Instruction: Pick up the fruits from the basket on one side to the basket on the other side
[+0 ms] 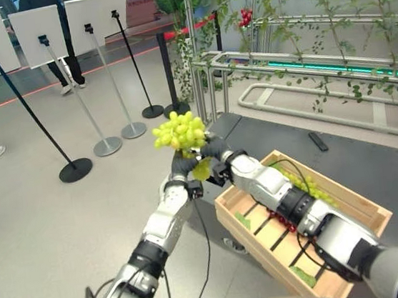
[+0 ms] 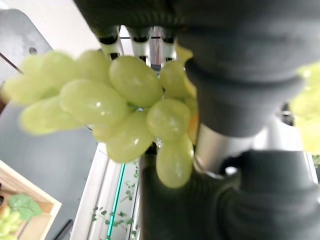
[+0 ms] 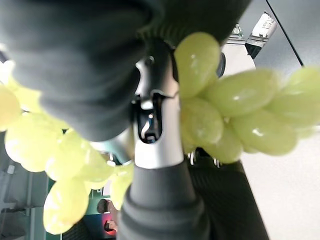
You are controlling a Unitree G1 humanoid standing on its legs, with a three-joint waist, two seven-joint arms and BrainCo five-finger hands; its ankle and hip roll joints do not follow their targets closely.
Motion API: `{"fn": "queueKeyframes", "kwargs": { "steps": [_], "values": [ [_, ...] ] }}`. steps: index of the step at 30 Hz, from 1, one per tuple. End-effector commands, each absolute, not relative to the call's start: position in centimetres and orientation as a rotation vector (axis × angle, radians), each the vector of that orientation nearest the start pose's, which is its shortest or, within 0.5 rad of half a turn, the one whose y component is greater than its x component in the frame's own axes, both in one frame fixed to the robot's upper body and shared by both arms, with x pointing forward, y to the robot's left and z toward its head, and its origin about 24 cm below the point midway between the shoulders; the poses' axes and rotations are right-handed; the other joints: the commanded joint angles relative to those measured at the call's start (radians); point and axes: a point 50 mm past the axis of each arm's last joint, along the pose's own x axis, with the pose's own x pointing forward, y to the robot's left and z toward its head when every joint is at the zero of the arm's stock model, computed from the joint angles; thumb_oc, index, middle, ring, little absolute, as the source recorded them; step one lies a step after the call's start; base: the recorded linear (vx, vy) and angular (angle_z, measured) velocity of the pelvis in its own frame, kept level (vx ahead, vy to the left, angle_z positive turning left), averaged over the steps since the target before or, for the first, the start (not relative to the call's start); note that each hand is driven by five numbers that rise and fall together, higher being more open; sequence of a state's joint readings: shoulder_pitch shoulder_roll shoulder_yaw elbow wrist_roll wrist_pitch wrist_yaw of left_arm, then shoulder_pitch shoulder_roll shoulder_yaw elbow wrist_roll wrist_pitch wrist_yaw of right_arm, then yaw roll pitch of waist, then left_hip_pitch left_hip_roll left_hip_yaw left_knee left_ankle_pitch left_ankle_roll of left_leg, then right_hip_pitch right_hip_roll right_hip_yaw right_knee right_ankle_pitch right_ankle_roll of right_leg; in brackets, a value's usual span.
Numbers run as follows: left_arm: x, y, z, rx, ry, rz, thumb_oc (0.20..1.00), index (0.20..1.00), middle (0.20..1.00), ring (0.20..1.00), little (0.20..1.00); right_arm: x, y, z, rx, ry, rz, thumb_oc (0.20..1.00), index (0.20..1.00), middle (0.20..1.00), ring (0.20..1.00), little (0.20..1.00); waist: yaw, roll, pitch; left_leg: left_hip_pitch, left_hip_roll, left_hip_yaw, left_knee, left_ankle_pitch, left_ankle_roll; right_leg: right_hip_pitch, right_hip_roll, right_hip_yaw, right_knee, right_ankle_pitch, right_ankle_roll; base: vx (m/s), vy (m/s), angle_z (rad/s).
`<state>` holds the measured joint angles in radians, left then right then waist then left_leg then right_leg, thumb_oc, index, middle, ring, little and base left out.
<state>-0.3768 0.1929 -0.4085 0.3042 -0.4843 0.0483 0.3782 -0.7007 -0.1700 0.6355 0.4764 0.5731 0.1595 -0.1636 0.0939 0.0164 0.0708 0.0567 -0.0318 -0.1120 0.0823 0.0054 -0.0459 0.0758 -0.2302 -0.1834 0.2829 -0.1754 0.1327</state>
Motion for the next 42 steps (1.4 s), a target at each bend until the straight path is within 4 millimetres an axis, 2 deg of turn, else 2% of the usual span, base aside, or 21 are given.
{"fn": "queueKeyframes", "kwargs": {
  "steps": [1, 14, 15, 22, 28, 29, 31, 32, 33, 35, 36, 38, 39, 40, 42],
  "values": [
    [33.7, 9.6, 9.7, -0.162, -0.049, -0.003, 0.2, 0.2, 0.2, 0.2, 0.2, 29.8, 3.5, 12.6, 0.17, -0.03, 0.765, 0.2, 0.2, 0.2, 0.2, 0.2, -0.018, -0.027, -0.02, -0.008, 0.015, 0.015, 0.078, -0.162, -0.011, -0.007, -0.051, -0.008, -0.056, 0.047, 0.026, 0.0, 0.0, 0.0],
    [33.3, 10.2, 8.9, -0.172, -0.024, 0.0, 0.2, 0.2, 0.2, 0.2, 0.2, 29.7, 2.9, 12.6, 0.183, -0.041, 0.762, 0.2, 0.2, 0.2, 0.2, 0.2, -0.024, -0.023, -0.024, -0.002, 0.016, 0.018, 0.073, -0.161, -0.01, -0.005, -0.051, -0.007, -0.057, 0.046, 0.025, 0.0, 0.0, 0.0],
    [33.3, 10.2, 8.9, -0.169, -0.024, 0.002, 0.2, 0.2, 0.2, 0.2, 0.2, 29.7, 2.9, 12.6, 0.18, -0.042, 0.761, 1.0, 1.0, 1.0, 1.0, 1.0, -0.024, -0.023, -0.024, -0.002, 0.016, 0.018, 0.073, -0.161, -0.01, -0.005, -0.05, -0.007, -0.057, 0.046, 0.026, 0.0, 0.0, 0.0],
    [33.1, 10.5, 8.7, -0.172, -0.021, 0.01, 0.2, 0.2, 0.2, 0.2, 0.2, 29.5, 2.4, 13.1, 0.176, -0.07, 0.771, 1.0, 1.0, 1.0, 1.0, 1.0, -0.028, -0.022, -0.023, 0.0, 0.019, 0.019, 0.074, -0.161, -0.011, -0.004, -0.051, -0.007, -0.057, 0.046, 0.025, 0.0, 0.0, 0.0],
    [32.7, 11.9, 8.4, -0.175, -0.026, 0.038, 0.2, 0.2, 0.2, 0.2, 0.2, 29.0, 0.4, 14.0, 0.177, -0.148, 0.772, 1.0, 1.0, 1.0, 1.0, 1.0, -0.04, -0.017, -0.019, -0.003, 0.019, 0.023, 0.075, -0.16, -0.011, -0.009, -0.05, -0.003, -0.055, 0.044, 0.024, 0.0, -0.002, -0.01],
    [32.4, 12.9, 8.3, -0.178, -0.03, 0.068, 0.2, 0.2, 0.2, 0.2, 0.2, 29.1, -1.1, 14.2, 0.161, -0.181, 0.732, 1.0, 1.0, 1.0, 1.0, 1.0, -0.046, -0.017, -0.015, -0.005, 0.02, 0.025, 0.077, -0.161, -0.011, -0.014, -0.049, 0.0, -0.054, 0.045, 0.024, -0.01, -0.018, -0.05],
    [31.9, 14.0, 7.9, -0.188, -0.03, 0.098, 0.2, 0.2, 0.2, 0.2, 0.2, 29.1, -2.8, 13.9, 0.146, -0.196, 0.683, 1.0, 1.0, 1.0, 1.0, 1.0, -0.05, -0.014, -0.01, -0.006, 0.022, 0.028, 0.077, -0.16, -0.012, -0.016, -0.048, 0.002, -0.054, 0.044, 0.022, -0.01, -0.02, -0.08],
    [31.8, 14.0, 7.9, -0.188, -0.029, 0.097, 0.2, 0.2, 0.2, 0.2, 0.2, 29.1, -2.8, 13.9, 0.146, -0.195, 0.683, 1.0, 1.0, 1.0, 1.0, 1.0, -0.05, -0.014, -0.011, -0.006, 0.022, 0.028, 0.078, -0.16, -0.012, -0.016, -0.048, 0.002, -0.054, 0.044, 0.022, -0.01, -0.019, -0.12],
    [31.1, 15.0, 7.5, -0.204, -0.026, 0.128, 0.2, 0.2, 0.2, 0.2, 0.2, 29.2, -5.0, 13.7, 0.112, -0.216, 0.605, 1.0, 1.0, 1.0, 1.0, 1.0, -0.055, -0.012, -0.007, -0.005, 0.024, 0.029, 0.076, -0.16, -0.013, -0.016, -0.046, 0.005, -0.057, 0.044, 0.022, 0.0, -0.019, -0.1],
    [30.8, 15.3, 7.2, -0.212, -0.022, 0.135, 0.2, 0.2, 0.2, 0.2, 0.2, 29.2, -5.7, 13.3, 0.112, -0.209, 0.581, 1.0, 1.0, 1.0, 1.0, 1.0, -0.056, -0.01, -0.008, -0.004, 0.025, 0.03, 0.075, -0.16, -0.013, -0.018, -0.045, 0.005, -0.056, 0.043, 0.022, -0.01, -0.018, -0.06],
    [30.1, 16.4, 6.6, -0.234, -0.008, 0.164, 0.2, 0.2, 0.2, 0.2, 0.2, 29.2, -7.6, 13.2, 0.069, -0.226, 0.517, 1.0, 1.0, 1.0, 1.0, 1.0, -0.059, -0.007, -0.006, -0.006, 0.026, 0.03, 0.075, -0.158, -0.014, -0.02, -0.042, 0.008, -0.058, 0.042, 0.02, -0.01, -0.022, -0.1],
    [29.7, 16.7, 6.4, -0.247, -0.004, 0.172, 0.2, 0.2, 0.2, 0.2, 0.2, 29.0, -8.2, 12.8, 0.087, -0.208, 0.499, 1.0, 1.0, 1.0, 1.0, 1.0, -0.06, -0.005, -0.006, -0.007, 0.028, 0.03, 0.076, -0.158, -0.015, -0.022, -0.041, 0.009, -0.059, 0.042, 0.019, -0.01, -0.025, -0.1],
    [29.0, 17.5, 5.8, -0.26, 0.011, 0.188, 0.2, 0.2, 0.2, 0.2, 0.2, 28.8, -9.5, 12.3, 0.077, -0.2, 0.467, 1.0, 1.0, 1.0, 1.0, 1.0, -0.063, -0.001, -0.005, -0.006, 0.031, 0.03, 0.072, -0.157, -0.017, -0.02, -0.038, 0.007, -0.066, 0.041, 0.017, 0.0, -0.017, -0.05],
    [29.0, 17.5, 5.8, -0.26, 0.011, 0.188, 0.2, 0.2, 0.2, 0.2, 0.2, 28.8, -9.5, 12.3, 0.077, -0.2, 0.467, 1.0, 1.0, 1.0, 1.0, 1.0, -0.063, -0.001, -0.005, -0.006, 0.031, 0.03, 0.072, -0.157, -0.017, -0.02, -0.038, 0.007, -0.066, 0.041, 0.017, 0.0, 0.0, 0.0],
    [28.0, 18.7, 5.3, -0.28, 0.012, 0.22, 0.2, 0.2, 0.2, 0.2, 0.2, 28.4, -11.6, 11.5, 0.089, -0.179, 0.391, 1.0, 1.0, 1.0, 1.0, 1.0, -0.067, 0.008, -0.003, -0.009, 0.034, 0.029, 0.071, -0.156, -0.021, -0.02, -0.034, 0.006, -0.074, 0.038, 0.014, 0.0, 0.0, 0.0]
  ]
}}
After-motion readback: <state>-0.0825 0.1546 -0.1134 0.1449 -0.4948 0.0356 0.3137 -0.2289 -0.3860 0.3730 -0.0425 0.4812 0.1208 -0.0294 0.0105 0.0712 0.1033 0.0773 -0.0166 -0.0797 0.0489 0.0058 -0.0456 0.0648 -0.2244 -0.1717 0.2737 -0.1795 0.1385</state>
